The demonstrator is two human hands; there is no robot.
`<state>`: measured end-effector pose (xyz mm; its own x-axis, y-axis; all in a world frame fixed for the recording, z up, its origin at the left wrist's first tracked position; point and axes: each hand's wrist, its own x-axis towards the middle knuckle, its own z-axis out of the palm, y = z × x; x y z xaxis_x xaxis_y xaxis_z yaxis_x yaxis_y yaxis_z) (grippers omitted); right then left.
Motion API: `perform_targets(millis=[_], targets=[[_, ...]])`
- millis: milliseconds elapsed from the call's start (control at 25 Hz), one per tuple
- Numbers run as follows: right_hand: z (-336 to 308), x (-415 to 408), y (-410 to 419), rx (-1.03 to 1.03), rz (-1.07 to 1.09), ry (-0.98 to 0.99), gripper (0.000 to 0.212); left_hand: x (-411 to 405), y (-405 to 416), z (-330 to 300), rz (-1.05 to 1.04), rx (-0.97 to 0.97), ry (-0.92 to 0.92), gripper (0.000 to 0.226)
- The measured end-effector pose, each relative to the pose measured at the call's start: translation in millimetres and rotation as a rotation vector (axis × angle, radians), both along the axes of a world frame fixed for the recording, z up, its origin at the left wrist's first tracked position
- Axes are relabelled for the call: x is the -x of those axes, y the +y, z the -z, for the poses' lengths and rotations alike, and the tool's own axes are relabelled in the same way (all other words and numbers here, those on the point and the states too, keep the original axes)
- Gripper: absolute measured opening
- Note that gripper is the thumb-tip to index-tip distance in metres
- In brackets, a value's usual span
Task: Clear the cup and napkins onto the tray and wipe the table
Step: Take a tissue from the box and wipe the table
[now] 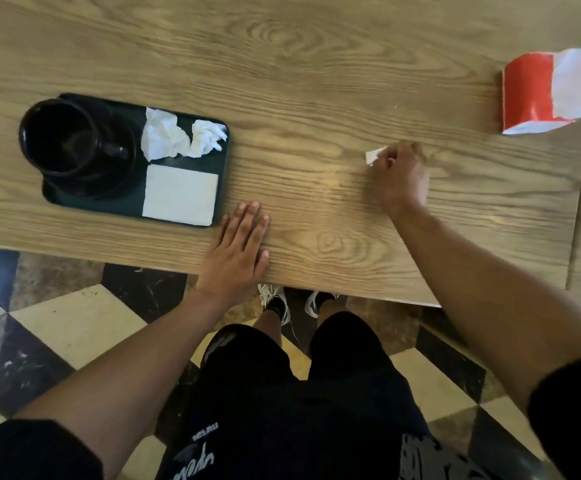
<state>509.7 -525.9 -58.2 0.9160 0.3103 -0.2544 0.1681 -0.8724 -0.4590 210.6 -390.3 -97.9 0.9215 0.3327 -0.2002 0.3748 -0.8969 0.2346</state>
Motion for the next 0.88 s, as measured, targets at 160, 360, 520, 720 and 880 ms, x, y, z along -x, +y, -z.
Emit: perform_targets(millis=[160, 360, 520, 720, 880], targets=[[-3.6, 110.2, -0.9, -0.007, -0.367, -0.005, 0.013, -0.5, -1.0, -1.7, -0.013, 0.012, -0.001, 0.066], [-1.8, 107.5, -79.1, -0.068, -0.997, 0.061, 0.013, -0.7, -4.5, 0.8, -0.034, 0.01, -0.047, 0.066], [8.3, 21.2, -31.6, 0.144, 0.149, -0.048, 0.022, -0.6, -4.6, 2.5, -0.023, -0.018, -0.057, 0.065], [-5.2, 161.9, -33.3, -0.025, -0.782, -0.023, 0.005, -1.5, -4.0, -0.6, -0.031, 0.01, -0.015, 0.065], [-1.7, 140.1, -62.5, -0.138, -0.869, 0.239, 0.01, -1.7, -2.8, -3.1, -0.036, 0.039, 0.011, 0.066]])
